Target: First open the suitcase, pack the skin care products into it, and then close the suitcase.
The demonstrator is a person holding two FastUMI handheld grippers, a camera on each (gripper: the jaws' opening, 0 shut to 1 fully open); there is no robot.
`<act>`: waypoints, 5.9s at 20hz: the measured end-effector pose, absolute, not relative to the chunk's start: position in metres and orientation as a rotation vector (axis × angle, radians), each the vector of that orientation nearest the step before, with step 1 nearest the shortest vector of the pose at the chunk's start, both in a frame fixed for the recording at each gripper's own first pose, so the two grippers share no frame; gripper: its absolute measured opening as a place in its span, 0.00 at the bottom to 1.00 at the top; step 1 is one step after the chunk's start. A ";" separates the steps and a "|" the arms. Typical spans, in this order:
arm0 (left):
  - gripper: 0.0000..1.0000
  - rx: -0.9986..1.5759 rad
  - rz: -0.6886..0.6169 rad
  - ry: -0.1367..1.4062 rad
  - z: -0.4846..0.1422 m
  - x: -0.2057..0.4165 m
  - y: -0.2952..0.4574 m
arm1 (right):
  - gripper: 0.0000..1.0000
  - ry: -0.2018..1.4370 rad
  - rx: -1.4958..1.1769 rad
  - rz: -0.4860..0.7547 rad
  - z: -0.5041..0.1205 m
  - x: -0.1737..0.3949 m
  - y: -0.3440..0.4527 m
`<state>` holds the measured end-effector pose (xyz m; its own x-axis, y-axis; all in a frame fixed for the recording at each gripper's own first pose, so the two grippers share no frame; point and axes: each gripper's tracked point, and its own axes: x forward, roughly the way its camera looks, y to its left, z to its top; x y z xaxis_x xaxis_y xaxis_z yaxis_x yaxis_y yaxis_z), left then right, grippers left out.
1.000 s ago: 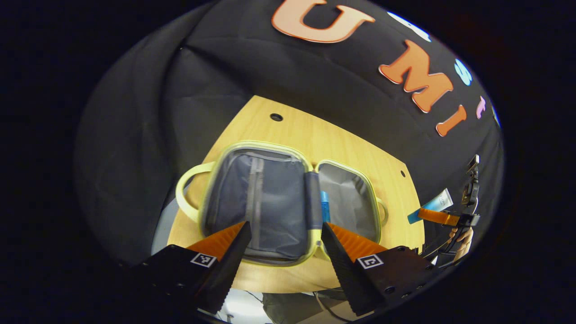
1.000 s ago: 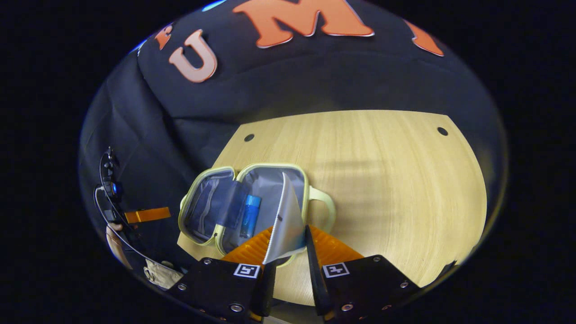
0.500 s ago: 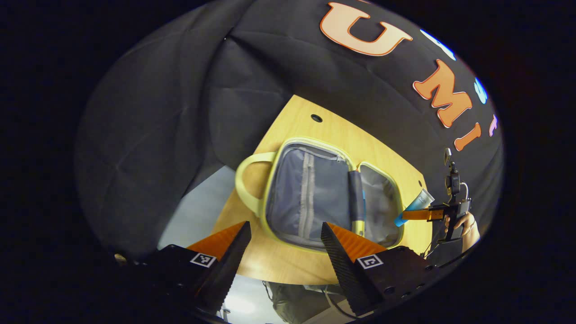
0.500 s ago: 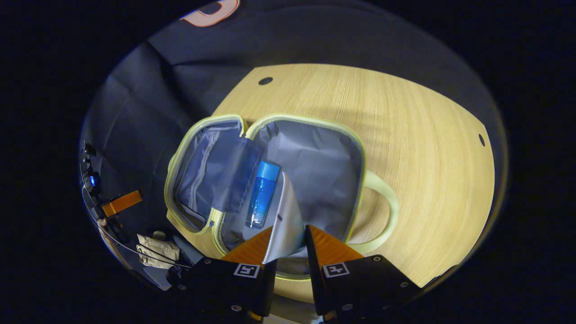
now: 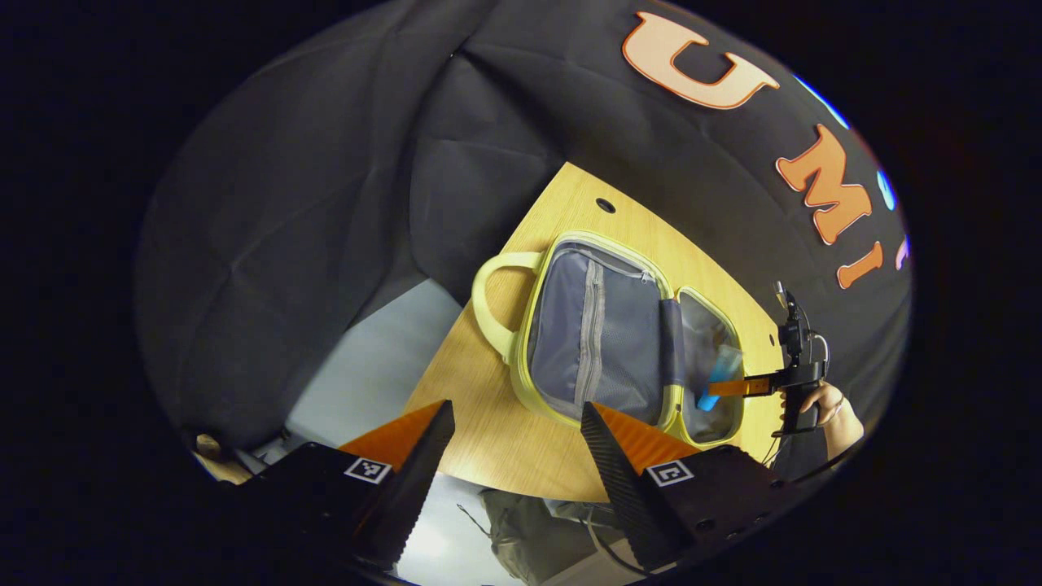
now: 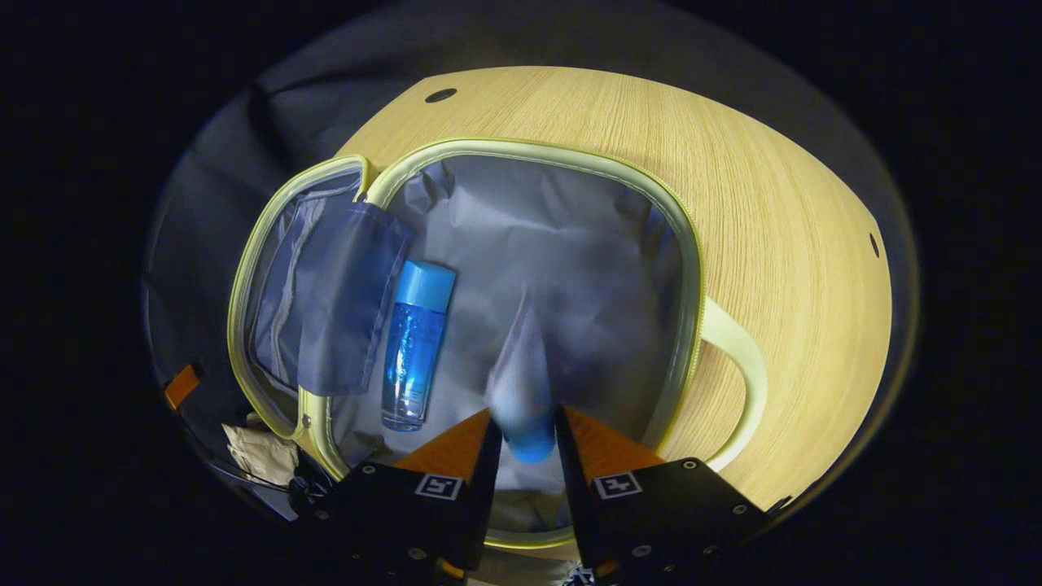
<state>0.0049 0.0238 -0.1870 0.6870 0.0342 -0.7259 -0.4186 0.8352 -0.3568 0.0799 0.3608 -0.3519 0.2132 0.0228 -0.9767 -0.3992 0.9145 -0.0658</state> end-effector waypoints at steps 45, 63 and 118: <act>0.08 -0.475 0.186 0.738 -0.155 0.173 0.084 | 0.96 0.942 -0.047 0.148 -0.245 0.076 0.302; 0.08 0.033 0.122 0.614 0.012 0.196 -0.150 | 0.96 0.596 -0.055 0.163 -0.122 0.119 0.174; 0.98 0.020 0.065 0.089 0.073 0.256 -0.446 | 0.96 0.215 -0.165 0.132 -0.017 0.070 0.076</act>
